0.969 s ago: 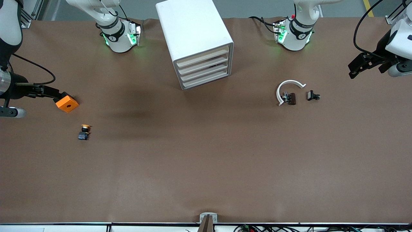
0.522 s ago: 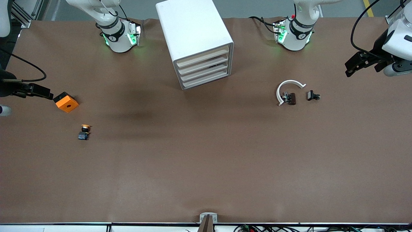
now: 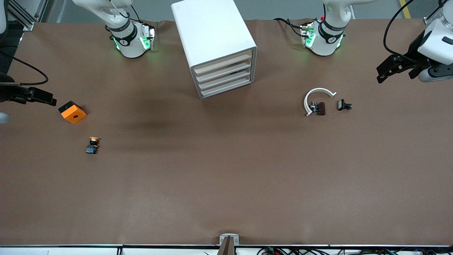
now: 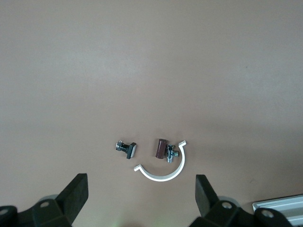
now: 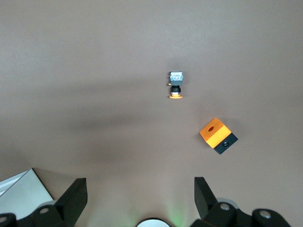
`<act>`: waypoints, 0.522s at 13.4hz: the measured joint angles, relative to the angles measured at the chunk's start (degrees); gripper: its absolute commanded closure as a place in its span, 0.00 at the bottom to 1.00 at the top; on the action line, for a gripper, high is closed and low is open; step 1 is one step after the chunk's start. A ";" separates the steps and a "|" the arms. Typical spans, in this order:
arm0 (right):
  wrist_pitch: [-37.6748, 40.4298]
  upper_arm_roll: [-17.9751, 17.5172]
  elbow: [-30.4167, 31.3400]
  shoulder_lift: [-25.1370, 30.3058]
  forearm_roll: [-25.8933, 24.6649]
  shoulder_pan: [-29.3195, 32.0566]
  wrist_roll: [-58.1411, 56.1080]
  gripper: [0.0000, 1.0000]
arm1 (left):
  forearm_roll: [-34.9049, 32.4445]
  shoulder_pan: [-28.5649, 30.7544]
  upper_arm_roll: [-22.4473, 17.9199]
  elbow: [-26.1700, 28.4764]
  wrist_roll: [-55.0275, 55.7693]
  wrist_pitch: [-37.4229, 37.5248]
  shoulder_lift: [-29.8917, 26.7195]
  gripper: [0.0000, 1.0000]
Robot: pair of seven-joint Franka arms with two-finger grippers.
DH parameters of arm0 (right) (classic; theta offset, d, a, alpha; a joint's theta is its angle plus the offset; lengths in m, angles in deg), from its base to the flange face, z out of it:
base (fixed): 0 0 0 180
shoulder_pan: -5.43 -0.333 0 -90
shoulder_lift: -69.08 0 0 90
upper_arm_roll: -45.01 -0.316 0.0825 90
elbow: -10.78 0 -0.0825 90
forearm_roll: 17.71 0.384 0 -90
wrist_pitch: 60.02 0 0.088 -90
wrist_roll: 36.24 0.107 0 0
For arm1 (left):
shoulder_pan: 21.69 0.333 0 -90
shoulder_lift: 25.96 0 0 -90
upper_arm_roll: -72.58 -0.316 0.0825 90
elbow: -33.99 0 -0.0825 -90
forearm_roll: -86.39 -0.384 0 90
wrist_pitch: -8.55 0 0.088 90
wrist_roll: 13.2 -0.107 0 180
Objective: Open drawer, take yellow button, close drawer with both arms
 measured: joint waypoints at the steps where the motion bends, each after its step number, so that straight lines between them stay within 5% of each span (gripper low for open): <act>1: 0.48 -0.11 -0.57 0.50 0.04 -0.01 0.00 0.00 | 0.03 -0.05 0.02 0.04 -0.06 0.05 -0.01 0.00; 7: 5.92 -0.30 -2.26 3.53 0.12 -0.14 0.01 0.00 | 0.06 -0.72 -0.06 0.17 -0.15 0.73 -0.10 0.00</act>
